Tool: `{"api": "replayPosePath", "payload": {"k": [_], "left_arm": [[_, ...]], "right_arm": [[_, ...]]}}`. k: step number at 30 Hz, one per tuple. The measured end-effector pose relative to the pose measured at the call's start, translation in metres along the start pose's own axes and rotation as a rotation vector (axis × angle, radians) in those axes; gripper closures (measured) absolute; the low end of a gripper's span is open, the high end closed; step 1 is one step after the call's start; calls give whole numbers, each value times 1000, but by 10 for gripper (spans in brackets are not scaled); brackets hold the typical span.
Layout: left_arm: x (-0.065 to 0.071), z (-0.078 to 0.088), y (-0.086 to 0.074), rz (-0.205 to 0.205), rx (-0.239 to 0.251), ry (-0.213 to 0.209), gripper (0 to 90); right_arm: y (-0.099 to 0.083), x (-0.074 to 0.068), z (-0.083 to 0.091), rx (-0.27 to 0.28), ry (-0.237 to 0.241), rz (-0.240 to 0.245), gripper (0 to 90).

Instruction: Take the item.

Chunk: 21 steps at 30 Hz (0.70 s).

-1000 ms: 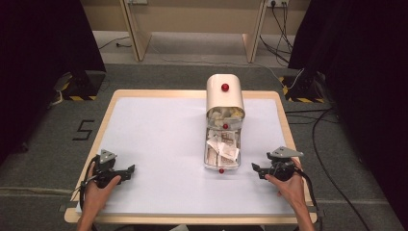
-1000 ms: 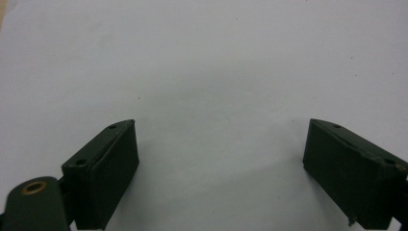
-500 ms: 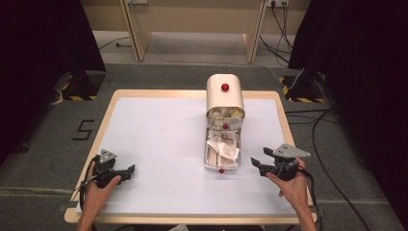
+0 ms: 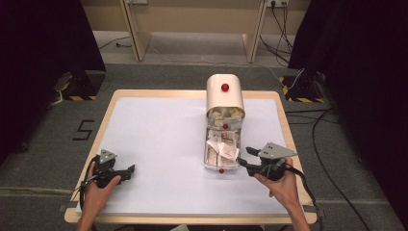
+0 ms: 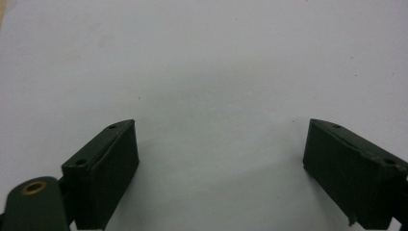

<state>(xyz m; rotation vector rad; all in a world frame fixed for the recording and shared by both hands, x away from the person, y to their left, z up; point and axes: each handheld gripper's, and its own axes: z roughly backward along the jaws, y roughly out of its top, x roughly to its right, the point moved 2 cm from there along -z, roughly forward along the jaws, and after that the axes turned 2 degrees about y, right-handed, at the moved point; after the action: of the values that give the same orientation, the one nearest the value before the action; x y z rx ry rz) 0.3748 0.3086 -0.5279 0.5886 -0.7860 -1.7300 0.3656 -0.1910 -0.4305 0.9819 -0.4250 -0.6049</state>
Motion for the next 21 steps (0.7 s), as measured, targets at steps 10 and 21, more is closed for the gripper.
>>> {"api": "replayPosePath", "payload": {"k": [10, 21], "left_arm": [[0, 0, 0, 0, 0, 0, 113], [0, 0, 0, 0, 0, 0, 113]], "right_arm": [[6, -11, -28, -47, 51, 58, 591], [-1, -7, -53, -113, 72, 72, 722]]}}
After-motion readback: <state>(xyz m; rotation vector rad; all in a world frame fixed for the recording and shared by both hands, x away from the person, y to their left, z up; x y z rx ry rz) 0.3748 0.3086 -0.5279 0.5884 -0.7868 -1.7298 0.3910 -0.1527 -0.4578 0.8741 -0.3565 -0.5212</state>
